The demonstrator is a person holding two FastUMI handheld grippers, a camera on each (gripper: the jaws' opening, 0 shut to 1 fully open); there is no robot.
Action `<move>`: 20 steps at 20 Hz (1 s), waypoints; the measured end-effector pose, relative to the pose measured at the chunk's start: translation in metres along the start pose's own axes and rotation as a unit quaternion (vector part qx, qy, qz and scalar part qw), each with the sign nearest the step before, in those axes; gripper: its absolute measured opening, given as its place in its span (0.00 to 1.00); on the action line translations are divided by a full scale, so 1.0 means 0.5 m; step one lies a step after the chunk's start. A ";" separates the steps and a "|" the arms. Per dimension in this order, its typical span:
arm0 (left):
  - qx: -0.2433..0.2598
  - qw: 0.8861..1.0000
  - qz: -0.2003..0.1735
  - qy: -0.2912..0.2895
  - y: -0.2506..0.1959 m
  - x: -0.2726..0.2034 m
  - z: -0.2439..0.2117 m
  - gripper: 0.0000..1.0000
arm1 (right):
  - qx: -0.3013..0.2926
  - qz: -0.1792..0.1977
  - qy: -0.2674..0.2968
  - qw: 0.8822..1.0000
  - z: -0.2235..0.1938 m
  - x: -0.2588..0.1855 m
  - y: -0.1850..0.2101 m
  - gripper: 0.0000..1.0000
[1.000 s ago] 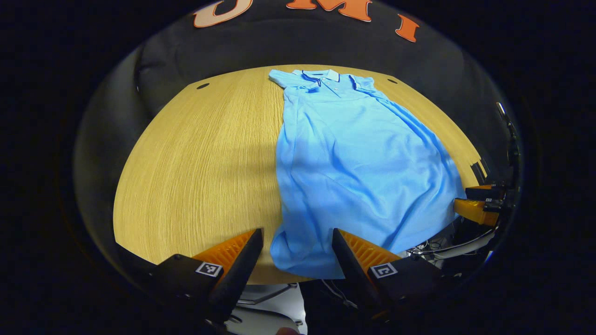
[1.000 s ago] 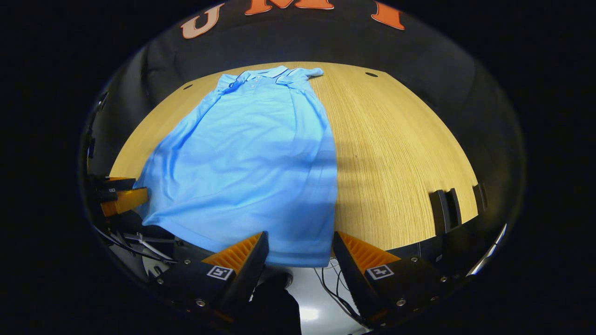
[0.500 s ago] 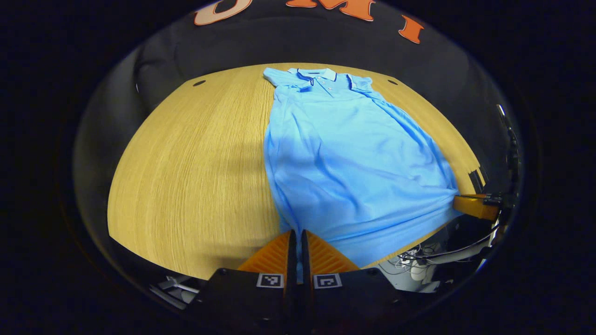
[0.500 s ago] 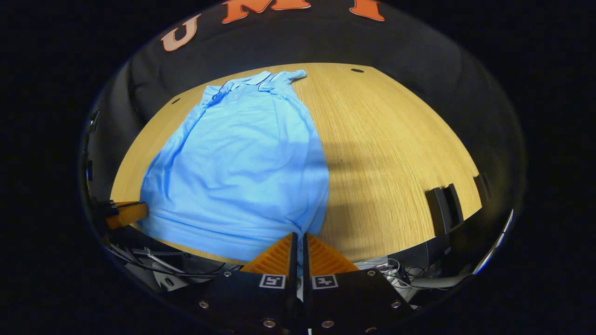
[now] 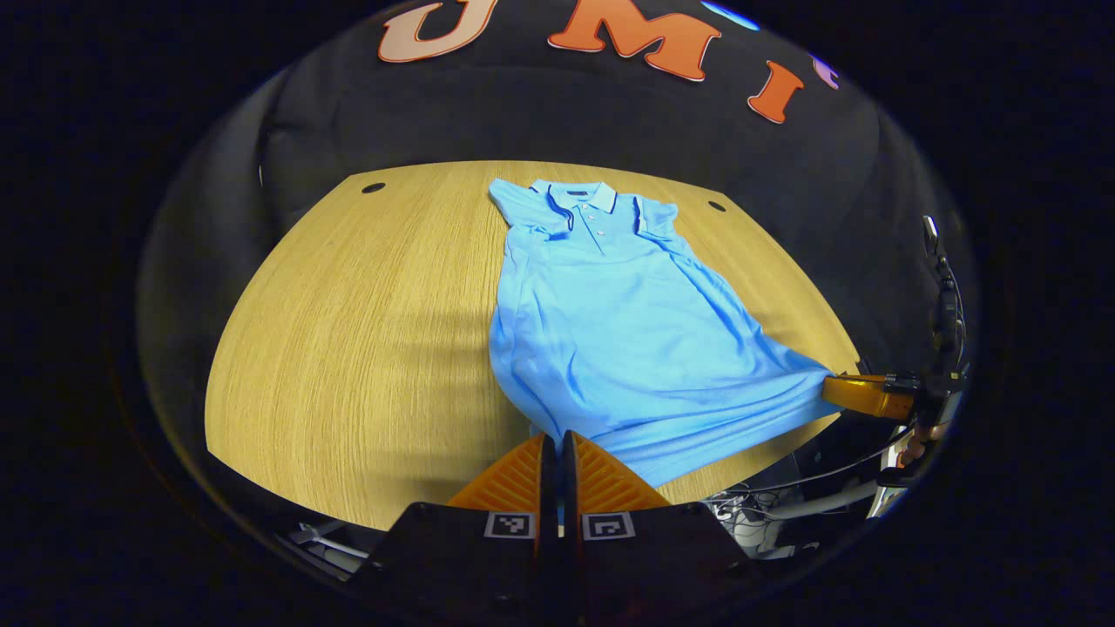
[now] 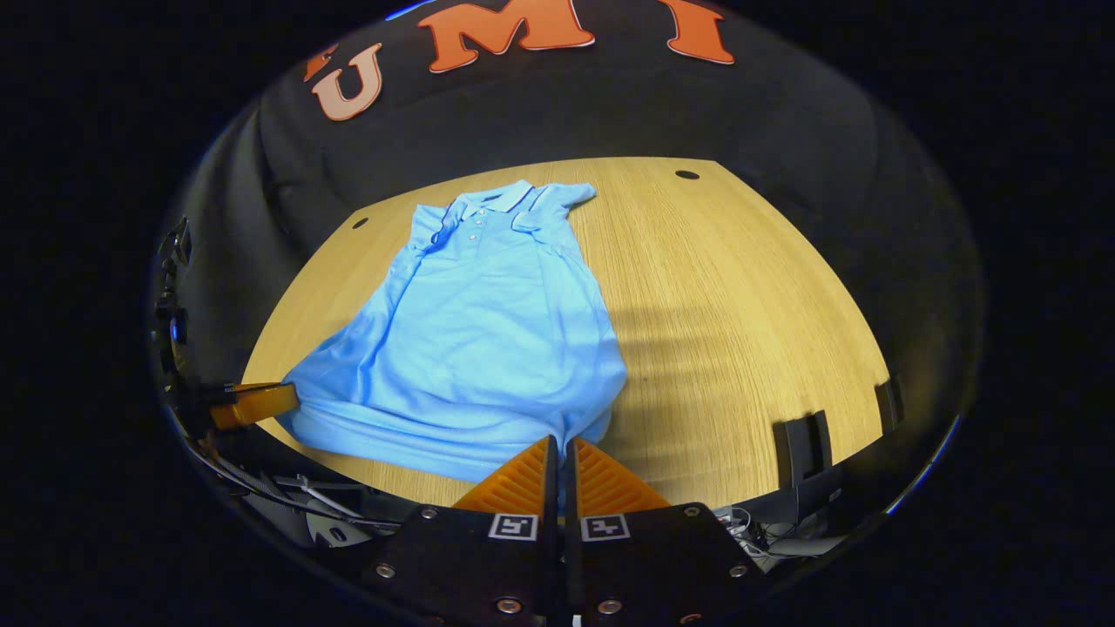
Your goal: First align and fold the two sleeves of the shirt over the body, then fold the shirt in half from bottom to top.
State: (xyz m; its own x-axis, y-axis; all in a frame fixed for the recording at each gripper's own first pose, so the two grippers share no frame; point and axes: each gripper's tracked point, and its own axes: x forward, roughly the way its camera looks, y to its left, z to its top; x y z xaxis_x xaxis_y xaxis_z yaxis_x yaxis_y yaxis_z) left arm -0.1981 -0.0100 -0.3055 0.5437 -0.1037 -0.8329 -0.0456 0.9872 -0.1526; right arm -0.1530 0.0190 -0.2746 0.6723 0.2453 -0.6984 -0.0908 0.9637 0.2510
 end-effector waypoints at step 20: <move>0.041 0.993 -0.020 -0.109 0.019 0.066 0.436 0.06 | -0.018 -0.002 -0.085 0.996 0.385 0.051 -0.010 0.04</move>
State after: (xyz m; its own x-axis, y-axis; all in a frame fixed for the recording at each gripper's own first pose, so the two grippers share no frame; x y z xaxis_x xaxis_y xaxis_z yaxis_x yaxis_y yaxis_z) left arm 0.0021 0.0222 -0.2183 0.7122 -0.1234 -0.6910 0.0429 0.9902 -0.1326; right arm 0.0058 0.0002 -0.1646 0.7874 0.2227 -0.5748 -0.1119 0.9686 0.2220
